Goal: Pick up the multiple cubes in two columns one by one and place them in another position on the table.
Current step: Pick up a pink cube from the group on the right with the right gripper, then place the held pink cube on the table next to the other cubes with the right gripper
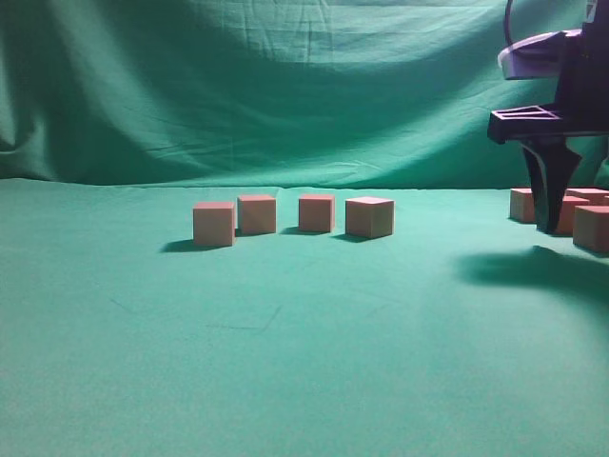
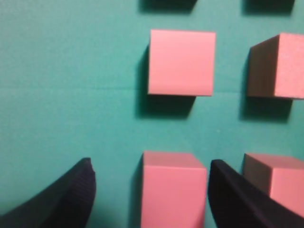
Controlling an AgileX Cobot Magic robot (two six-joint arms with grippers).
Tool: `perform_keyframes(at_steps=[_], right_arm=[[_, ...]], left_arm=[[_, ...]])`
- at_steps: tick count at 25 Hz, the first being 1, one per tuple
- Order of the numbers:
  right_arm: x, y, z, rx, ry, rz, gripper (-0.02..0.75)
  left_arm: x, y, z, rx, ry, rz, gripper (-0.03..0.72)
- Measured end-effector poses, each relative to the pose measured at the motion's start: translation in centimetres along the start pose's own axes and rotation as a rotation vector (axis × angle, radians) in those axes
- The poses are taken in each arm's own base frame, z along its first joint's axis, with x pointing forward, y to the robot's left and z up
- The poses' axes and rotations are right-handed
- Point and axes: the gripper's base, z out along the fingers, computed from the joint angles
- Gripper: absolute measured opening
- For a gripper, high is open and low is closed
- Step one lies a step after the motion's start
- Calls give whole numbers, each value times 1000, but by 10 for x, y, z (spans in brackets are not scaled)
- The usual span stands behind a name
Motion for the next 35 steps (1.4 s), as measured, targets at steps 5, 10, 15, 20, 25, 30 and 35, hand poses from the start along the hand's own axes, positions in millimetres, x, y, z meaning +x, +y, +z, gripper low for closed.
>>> perform_keyframes(at_steps=[5,10,15,20,25,30,35], right_arm=[[1,1,4,1,9,-3,391],[1,0,6,8,12,-12,275],[0,-1,3,20,14,-20,275],[-13,5,-42,19,-47,-54,275],[-12,47,-108,-38,-158,-195,275],[18,109,-140,-158,-177,-415,275],[44,156,-149,-241,-142,-590,275]], left_arm=[[0,0,0,0,0,0,0],[0,0,0,0,0,0,0],[0,0,0,0,0,0,0],[0,0,0,0,0,0,0],[0,0,0,0,0,0,0],[0,0,0,0,0,0,0],[0,0,0,0,0,0,0]])
